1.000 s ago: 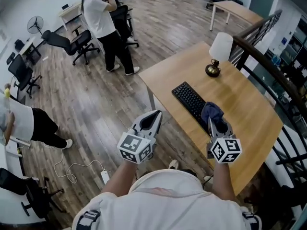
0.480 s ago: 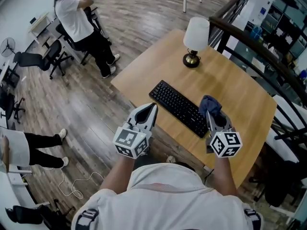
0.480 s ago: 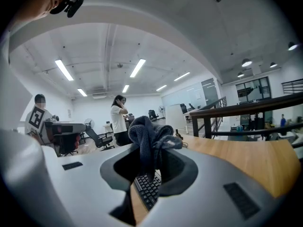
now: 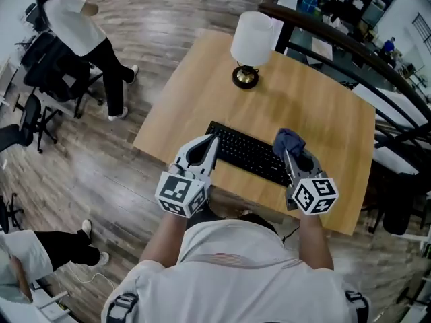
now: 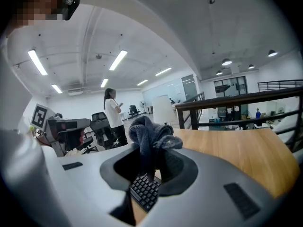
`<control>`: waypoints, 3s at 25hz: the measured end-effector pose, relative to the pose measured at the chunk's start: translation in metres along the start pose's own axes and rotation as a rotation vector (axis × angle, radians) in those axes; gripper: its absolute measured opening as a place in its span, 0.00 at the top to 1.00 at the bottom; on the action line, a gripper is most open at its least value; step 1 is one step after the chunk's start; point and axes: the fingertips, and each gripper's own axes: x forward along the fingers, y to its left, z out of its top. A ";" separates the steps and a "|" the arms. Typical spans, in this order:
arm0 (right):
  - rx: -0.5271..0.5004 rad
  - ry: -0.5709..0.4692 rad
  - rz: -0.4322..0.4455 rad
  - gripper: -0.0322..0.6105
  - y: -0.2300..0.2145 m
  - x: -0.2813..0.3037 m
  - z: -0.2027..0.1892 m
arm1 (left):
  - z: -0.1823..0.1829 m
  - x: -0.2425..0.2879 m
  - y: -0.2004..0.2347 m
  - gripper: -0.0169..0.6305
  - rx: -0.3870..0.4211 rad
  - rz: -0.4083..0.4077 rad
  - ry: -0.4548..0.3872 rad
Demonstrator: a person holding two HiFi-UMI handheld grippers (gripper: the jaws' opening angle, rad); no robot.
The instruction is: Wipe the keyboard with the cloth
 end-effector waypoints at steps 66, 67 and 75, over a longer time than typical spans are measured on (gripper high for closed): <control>0.630 0.409 -0.365 0.74 -0.118 0.035 -0.234 | -0.086 0.057 -0.077 0.95 -0.059 -0.321 0.244; 0.638 0.408 -0.373 0.75 -0.124 0.027 -0.237 | -0.087 0.059 -0.085 0.95 -0.056 -0.327 0.247; 0.674 0.369 -0.428 0.74 -0.164 -0.022 -0.243 | -0.091 0.074 -0.138 0.95 -0.036 -0.377 0.261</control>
